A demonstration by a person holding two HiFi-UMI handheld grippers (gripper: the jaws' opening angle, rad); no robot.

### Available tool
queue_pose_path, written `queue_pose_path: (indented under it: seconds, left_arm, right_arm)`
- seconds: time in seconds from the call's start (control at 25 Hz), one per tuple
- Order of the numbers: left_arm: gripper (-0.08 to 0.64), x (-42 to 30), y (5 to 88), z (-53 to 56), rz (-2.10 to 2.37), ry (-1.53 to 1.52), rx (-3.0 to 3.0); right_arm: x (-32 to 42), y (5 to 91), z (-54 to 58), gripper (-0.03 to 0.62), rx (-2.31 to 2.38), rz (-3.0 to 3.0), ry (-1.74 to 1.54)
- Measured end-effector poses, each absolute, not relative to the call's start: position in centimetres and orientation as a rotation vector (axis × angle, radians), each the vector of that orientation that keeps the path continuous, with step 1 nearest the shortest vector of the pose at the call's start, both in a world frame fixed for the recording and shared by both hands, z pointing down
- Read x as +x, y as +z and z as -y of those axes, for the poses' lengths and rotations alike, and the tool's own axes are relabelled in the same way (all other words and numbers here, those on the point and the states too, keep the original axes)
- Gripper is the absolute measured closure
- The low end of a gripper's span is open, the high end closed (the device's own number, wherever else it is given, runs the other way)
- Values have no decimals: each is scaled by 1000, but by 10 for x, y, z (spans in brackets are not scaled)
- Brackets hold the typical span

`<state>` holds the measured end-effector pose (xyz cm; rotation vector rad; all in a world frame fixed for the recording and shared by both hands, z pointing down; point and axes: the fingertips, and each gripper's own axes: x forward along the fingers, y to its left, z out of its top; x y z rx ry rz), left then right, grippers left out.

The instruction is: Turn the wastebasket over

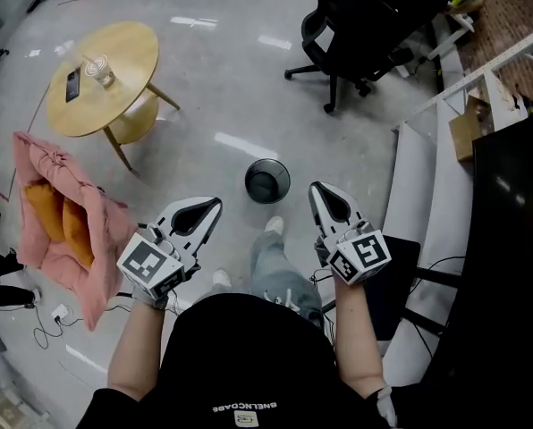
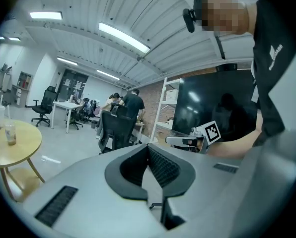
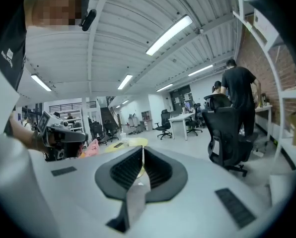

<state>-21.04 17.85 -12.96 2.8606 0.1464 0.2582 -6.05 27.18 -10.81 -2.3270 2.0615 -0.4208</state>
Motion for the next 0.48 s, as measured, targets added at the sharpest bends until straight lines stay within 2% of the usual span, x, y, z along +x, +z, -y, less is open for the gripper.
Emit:
queue_pose_path:
  seconds: [0.32,0.48]
  left_arm:
    - [546,-97,-113,-147,-60,368,2837]
    - [546,-67,-98,-143,-27,419,2795]
  right_arm:
    - [52,-81,-221,580,-2180,-2128,-534]
    - [92,-61,-211,579,-2154,-2128,-607]
